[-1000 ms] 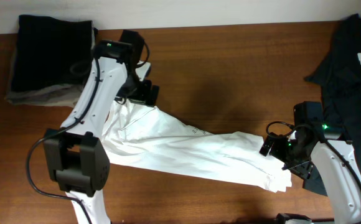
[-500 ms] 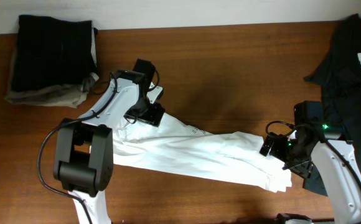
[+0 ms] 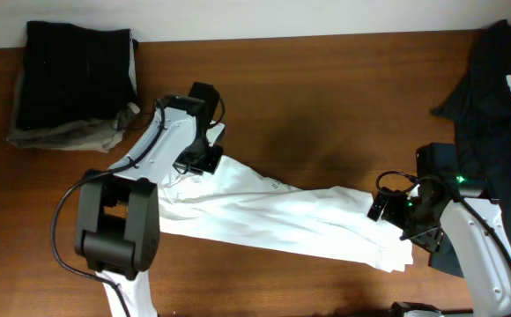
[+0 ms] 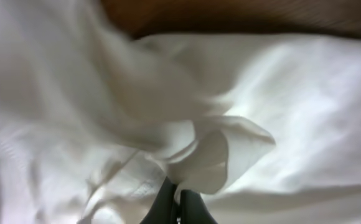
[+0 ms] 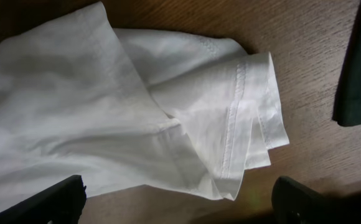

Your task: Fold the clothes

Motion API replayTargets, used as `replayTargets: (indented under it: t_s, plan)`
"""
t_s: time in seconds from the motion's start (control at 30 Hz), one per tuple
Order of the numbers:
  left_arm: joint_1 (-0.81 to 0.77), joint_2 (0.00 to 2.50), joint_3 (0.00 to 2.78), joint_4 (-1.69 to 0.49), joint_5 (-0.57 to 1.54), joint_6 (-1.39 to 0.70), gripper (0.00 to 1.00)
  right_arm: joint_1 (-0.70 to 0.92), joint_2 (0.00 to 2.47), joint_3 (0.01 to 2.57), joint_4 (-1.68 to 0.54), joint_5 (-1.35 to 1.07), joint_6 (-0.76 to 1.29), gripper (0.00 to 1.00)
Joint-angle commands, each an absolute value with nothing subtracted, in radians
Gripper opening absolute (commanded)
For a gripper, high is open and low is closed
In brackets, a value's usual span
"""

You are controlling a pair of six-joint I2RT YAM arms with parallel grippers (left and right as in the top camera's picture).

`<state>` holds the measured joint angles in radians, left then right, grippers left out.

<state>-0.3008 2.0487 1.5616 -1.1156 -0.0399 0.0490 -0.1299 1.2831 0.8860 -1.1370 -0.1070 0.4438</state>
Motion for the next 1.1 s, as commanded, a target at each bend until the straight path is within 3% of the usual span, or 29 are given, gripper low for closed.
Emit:
replayTargets:
  t_s: [0.0, 0.23, 0.47, 0.6, 0.67, 0.77, 0.8, 0.87, 0.9, 0.93, 0.97, 1.07]
  plan:
    - [-0.295, 1.907, 1.594, -1.188, -0.208, -0.077, 0.01, -0.125, 1.278, 0.904, -1.139, -0.113, 0.442, 0.99]
    - [-0.193, 1.824, 1.584, -1.398, -0.211, -0.142, 0.01, -0.125, 1.278, 0.904, -1.136, -0.113, 0.442, 0.99]
    - [-0.141, 1.825, 1.485, -1.433, -0.207, -0.142, 0.07, -0.125, 1.278, 0.904, -1.132, -0.113, 0.442, 0.99]
    - [-0.141, 1.825, 1.425, -1.449, -0.207, -0.153, 0.24, -0.125, 1.278, 0.904, -1.133, -0.114, 0.442, 0.99]
    - [-0.141, 1.822, 1.426, -1.454, -0.219, -0.166, 0.41, -0.124, 1.278, 0.904, -1.133, -0.134, 0.442, 0.99]
    - [-0.141, 1.811, 1.464, -1.441, -0.264, -0.209, 0.44, -0.124, 1.278, 0.904, -1.133, -0.160, 0.442, 0.99]
    - [-0.148, 1.802, 1.490, -1.425, -0.226, -0.207, 0.40, -0.124, 1.278, 0.903, -1.133, -0.162, 0.441, 1.00]
    - [-0.168, 1.786, 1.503, -1.324, -0.082, -0.123, 0.25, -0.123, 1.279, 0.900, -1.118, -0.174, 0.416, 0.80]
    - [-0.183, 1.788, 1.502, -1.233, 0.013, -0.059, 0.09, -0.123, 1.282, 0.899, -1.110, -0.176, 0.416, 0.45]
    - [-0.191, 1.797, 1.498, -1.179, 0.039, -0.055, 0.01, -0.123, 1.288, 0.894, -1.098, -0.185, 0.417, 0.25]
    - [-0.197, 1.818, 1.493, -1.135, 0.046, -0.056, 0.01, -0.123, 1.298, 0.887, -1.091, -0.204, 0.420, 0.05]
    - [-0.191, 1.911, 1.491, -1.130, 0.046, -0.055, 0.00, -0.123, 1.323, 0.858, -1.081, -0.218, 0.419, 0.04]
